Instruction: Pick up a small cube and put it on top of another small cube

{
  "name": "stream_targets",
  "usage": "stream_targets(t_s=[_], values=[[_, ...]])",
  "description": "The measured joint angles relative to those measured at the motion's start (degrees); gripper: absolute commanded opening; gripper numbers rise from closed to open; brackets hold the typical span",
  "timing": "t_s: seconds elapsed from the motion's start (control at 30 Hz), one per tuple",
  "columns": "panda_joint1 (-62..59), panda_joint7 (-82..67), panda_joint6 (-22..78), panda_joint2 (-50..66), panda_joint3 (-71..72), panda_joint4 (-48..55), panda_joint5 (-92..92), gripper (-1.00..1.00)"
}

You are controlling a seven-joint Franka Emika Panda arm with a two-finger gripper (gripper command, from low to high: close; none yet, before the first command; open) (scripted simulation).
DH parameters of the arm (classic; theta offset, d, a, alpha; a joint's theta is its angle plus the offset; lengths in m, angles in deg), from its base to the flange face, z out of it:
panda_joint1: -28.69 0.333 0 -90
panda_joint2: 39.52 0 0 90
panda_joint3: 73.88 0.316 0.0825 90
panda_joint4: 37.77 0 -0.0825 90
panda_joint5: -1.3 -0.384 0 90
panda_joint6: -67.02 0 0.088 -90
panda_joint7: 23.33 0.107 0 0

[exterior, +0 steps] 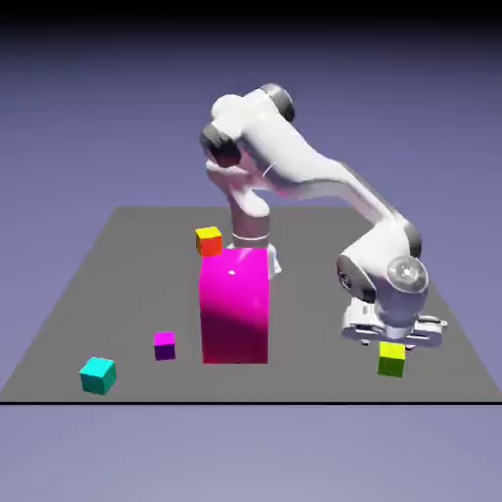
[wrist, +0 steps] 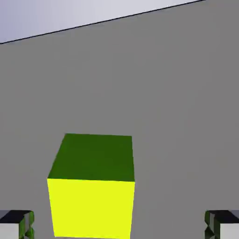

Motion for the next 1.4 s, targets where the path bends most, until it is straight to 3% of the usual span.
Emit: stream_targets(t_s=[0.07,0.17,0.2,0.4,0.9,1.27,1.4], values=[[-0.1,0.3,0.3,0.4,0.2,0.3,0.1,0.0],[2.2,1.2,-7.2,4.6,-3.0,-3.0,2.8,0.0],[2.2,1.3,-7.4,4.7,-3.1,-3.1,2.9,-1.0],[-1.6,1.9,-1.3,0.1,-0.3,-0.3,-0.1,-1.0],[9.1,-16.8,-1.3,-31.0,-18.0,-17.3,10.0,-1.0],[13.9,-33.3,6.6,-53.9,-35.9,-27.5,9.5,-1.0],[13.4,-39.4,14.8,-59.3,-44.1,-28.2,3.2,-1.0]])
